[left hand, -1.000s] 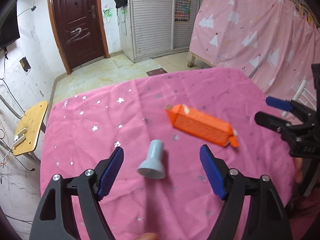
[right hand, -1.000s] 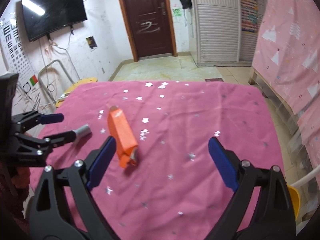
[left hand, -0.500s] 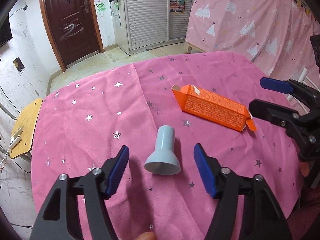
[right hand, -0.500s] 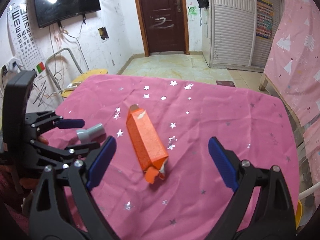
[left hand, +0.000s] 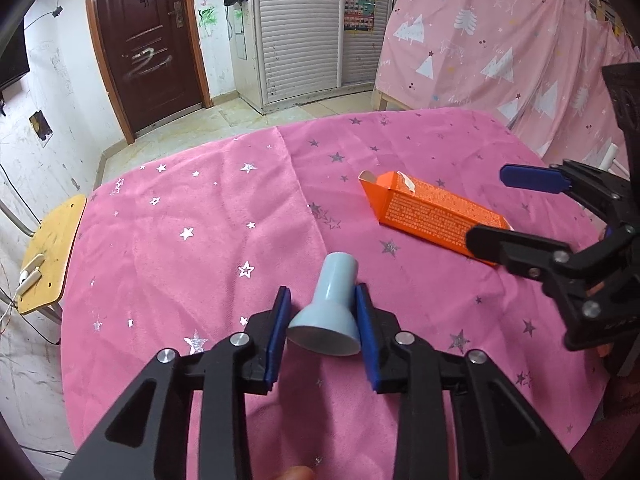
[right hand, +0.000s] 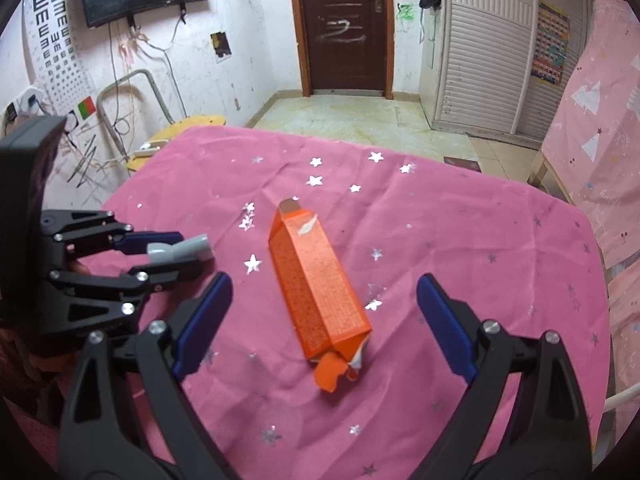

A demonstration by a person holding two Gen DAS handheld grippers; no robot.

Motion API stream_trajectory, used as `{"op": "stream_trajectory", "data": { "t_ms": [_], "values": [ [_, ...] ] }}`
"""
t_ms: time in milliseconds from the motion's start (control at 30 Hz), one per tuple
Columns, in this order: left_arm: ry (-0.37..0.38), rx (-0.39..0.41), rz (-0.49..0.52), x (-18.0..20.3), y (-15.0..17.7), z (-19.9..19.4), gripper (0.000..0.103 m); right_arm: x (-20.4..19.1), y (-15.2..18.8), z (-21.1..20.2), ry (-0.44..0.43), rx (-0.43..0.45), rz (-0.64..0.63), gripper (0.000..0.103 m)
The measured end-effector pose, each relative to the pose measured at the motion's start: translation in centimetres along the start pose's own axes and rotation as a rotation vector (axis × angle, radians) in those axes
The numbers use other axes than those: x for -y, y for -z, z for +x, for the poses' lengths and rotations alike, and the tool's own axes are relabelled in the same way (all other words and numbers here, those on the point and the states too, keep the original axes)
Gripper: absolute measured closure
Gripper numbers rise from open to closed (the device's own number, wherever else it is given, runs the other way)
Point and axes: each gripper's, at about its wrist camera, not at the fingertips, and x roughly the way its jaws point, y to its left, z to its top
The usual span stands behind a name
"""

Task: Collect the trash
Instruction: 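Grasp the light-blue cap with the left tool while the right grasps the orange wrapper, then carry the blue cap and orange wrapper to the yellow bin and open both tools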

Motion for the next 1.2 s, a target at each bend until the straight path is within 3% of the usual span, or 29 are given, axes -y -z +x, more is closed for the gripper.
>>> {"op": "stream_trajectory", "data": {
  "t_ms": [167, 300, 433, 667, 1200],
  "values": [
    [-0.009, 0.012, -0.031, -1.0, 0.4, -0.7, 0.078, -0.8, -0.7, 1.4, 0.008, -0.032, -0.042, 0.015],
    [-0.024, 0.036, -0.055, -2.0, 0.7, -1.7, 0.078, -1.0, -1.1, 2.8, 0.021, -0.075, -0.071, 0.038],
    [-0.036, 0.043, -0.064, -2.8, 0.9, -2.3, 0.078, -1.5, -1.2, 3.8, 0.029, -0.099, -0.093, 0.049],
    [-0.027, 0.046, -0.075, -3.1, 1.0, -2.5, 0.078, -2.5, -1.2, 4.1, 0.034, -0.104, -0.135, 0.084],
    [-0.049, 0.094, -0.046, -0.9, -0.3, -5.0, 0.078, -1.4, -0.6, 0.4, 0.041, -0.007, -0.066, 0.085]
  ]
}}
